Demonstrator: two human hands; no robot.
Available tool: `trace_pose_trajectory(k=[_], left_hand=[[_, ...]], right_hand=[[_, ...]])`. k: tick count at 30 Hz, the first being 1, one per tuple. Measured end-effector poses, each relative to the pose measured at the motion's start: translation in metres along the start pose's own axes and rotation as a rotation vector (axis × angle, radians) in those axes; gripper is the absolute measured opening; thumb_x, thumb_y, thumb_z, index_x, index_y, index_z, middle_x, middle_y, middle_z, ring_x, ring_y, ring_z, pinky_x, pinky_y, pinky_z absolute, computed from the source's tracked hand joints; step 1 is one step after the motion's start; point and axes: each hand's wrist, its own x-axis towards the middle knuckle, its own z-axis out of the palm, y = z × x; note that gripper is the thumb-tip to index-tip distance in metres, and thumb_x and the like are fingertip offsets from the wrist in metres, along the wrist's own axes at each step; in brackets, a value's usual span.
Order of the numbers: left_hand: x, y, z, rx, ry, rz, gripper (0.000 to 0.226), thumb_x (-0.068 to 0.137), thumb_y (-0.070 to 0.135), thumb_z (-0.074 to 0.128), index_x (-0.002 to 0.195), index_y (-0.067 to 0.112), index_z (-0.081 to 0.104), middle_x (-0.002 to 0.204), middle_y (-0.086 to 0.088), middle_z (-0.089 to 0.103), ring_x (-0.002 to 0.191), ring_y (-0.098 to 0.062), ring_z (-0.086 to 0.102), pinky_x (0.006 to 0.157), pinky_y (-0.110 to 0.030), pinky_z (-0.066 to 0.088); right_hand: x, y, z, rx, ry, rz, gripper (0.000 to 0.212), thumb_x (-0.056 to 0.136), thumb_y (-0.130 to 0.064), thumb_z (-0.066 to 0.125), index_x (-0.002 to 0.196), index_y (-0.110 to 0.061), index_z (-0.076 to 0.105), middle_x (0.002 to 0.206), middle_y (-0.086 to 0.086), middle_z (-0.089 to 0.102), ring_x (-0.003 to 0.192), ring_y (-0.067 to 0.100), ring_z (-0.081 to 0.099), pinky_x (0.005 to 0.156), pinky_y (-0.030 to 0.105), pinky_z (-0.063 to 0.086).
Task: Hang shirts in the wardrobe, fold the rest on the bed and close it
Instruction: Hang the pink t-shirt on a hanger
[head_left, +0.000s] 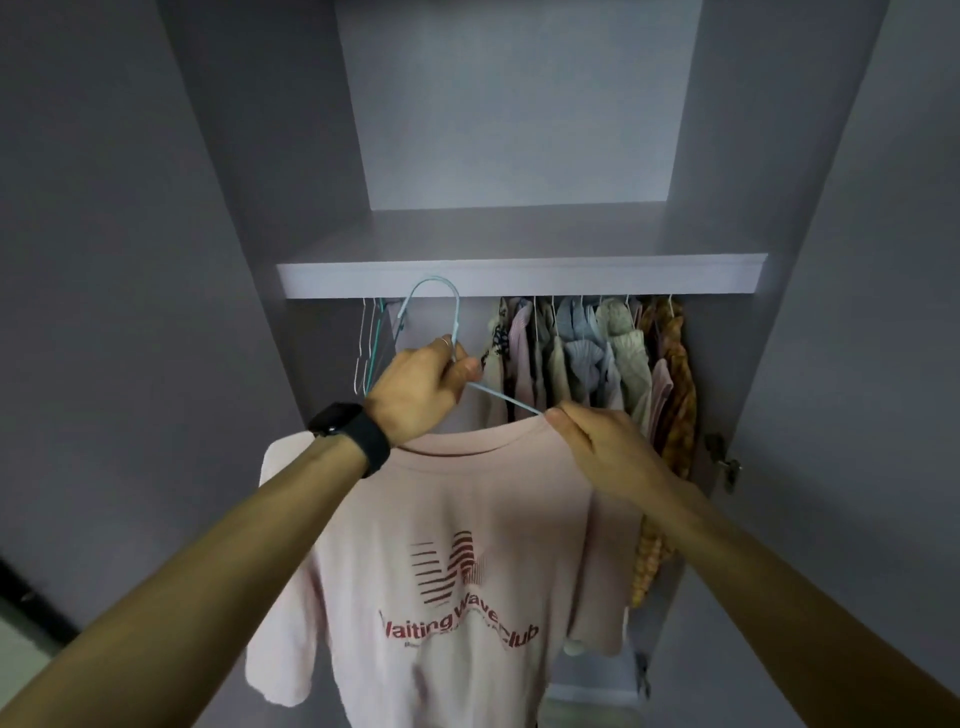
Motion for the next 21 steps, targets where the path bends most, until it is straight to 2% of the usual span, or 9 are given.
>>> trace_pose_trajectory(k=[2, 4, 7, 10, 11, 13, 16, 19, 21], left_hand=[[-0.007, -0.004, 0.005, -0.025, -0.015, -0.021, 0.025, 0.103, 0.029, 0.05, 0.097, 0.007, 0.061, 0.083, -0.011, 0.07, 0.084, -0.032, 0.064, 0.08, -0.04, 0.05], [-0.013, -0.006, 0.014, -0.08, -0.033, -0.046, 0.026, 0.103, 0.029, 0.05, 0.096, 0.007, 0.061, 0.081, -0.01, 0.069, 0.08, -0.029, 0.063, 0.078, -0.037, 0.05], [-0.016, -0.008, 0.023, -0.139, -0.024, -0.077, 0.026, 0.104, 0.032, 0.05, 0.092, 0.011, 0.06, 0.074, -0.003, 0.067, 0.073, -0.023, 0.061, 0.069, -0.026, 0.048], [-0.016, -0.01, 0.025, -0.143, 0.007, -0.078, 0.026, 0.104, 0.032, 0.049, 0.087, 0.014, 0.058, 0.07, 0.003, 0.065, 0.07, -0.017, 0.06, 0.064, -0.02, 0.043], [-0.017, -0.012, 0.026, -0.149, 0.018, -0.081, 0.026, 0.104, 0.032, 0.049, 0.087, 0.014, 0.057, 0.07, 0.004, 0.065, 0.07, -0.017, 0.061, 0.065, -0.021, 0.044], [-0.018, -0.012, 0.027, -0.149, 0.026, -0.089, 0.027, 0.104, 0.031, 0.049, 0.087, 0.012, 0.058, 0.071, 0.003, 0.065, 0.071, -0.018, 0.061, 0.067, -0.021, 0.044], [-0.021, -0.01, 0.035, -0.132, 0.013, -0.085, 0.027, 0.104, 0.029, 0.049, 0.086, 0.011, 0.057, 0.072, 0.001, 0.066, 0.072, -0.018, 0.062, 0.061, -0.012, 0.04], [-0.021, -0.004, 0.042, -0.102, 0.009, -0.061, 0.024, 0.104, 0.026, 0.05, 0.088, 0.01, 0.058, 0.07, 0.0, 0.066, 0.069, -0.019, 0.06, 0.06, -0.007, 0.037], [-0.02, -0.001, 0.043, -0.102, 0.049, -0.067, 0.023, 0.104, 0.026, 0.05, 0.09, 0.009, 0.058, 0.07, -0.001, 0.067, 0.067, -0.019, 0.06, 0.061, -0.012, 0.039]], right_hand=[[-0.007, 0.007, 0.0, -0.032, -0.025, -0.023, 0.049, 0.099, -0.057, 0.034, 0.078, -0.017, 0.051, 0.062, -0.002, 0.05, 0.061, 0.018, 0.054, 0.06, 0.047, 0.047], [-0.009, 0.006, 0.003, -0.001, -0.051, -0.014, 0.043, 0.098, -0.06, 0.042, 0.08, -0.023, 0.056, 0.063, -0.002, 0.053, 0.06, 0.013, 0.056, 0.061, 0.043, 0.049], [-0.01, 0.002, 0.003, 0.113, -0.122, 0.067, 0.036, 0.089, -0.067, 0.053, 0.095, -0.035, 0.068, 0.073, -0.01, 0.064, 0.067, 0.004, 0.061, 0.061, 0.02, 0.047], [-0.017, 0.008, -0.001, 0.183, -0.095, 0.103, 0.012, 0.093, -0.047, 0.063, 0.083, -0.042, 0.069, 0.068, -0.011, 0.063, 0.062, 0.001, 0.056, 0.058, 0.015, 0.04], [-0.021, 0.011, -0.001, 0.169, -0.047, 0.064, 0.022, 0.095, -0.037, 0.065, 0.075, -0.044, 0.064, 0.062, -0.011, 0.057, 0.057, 0.001, 0.051, 0.056, 0.015, 0.037], [-0.029, 0.015, 0.001, 0.131, 0.04, -0.002, 0.031, 0.098, -0.026, 0.064, 0.07, -0.038, 0.062, 0.057, -0.007, 0.045, 0.053, 0.004, 0.041, 0.054, 0.019, 0.034], [-0.037, 0.012, 0.009, 0.14, 0.096, 0.0, 0.019, 0.098, -0.025, 0.062, 0.091, -0.012, 0.074, 0.064, -0.001, 0.055, 0.059, 0.013, 0.051, 0.057, 0.025, 0.04], [-0.036, 0.005, 0.011, 0.179, 0.156, 0.016, 0.019, 0.096, -0.022, 0.066, 0.106, -0.011, 0.078, 0.082, -0.006, 0.069, 0.074, 0.005, 0.063, 0.07, 0.018, 0.048], [-0.037, 0.0, 0.011, 0.18, 0.203, -0.044, 0.021, 0.091, -0.024, 0.072, 0.109, -0.014, 0.079, 0.088, -0.007, 0.073, 0.081, 0.009, 0.066, 0.077, 0.022, 0.052]])
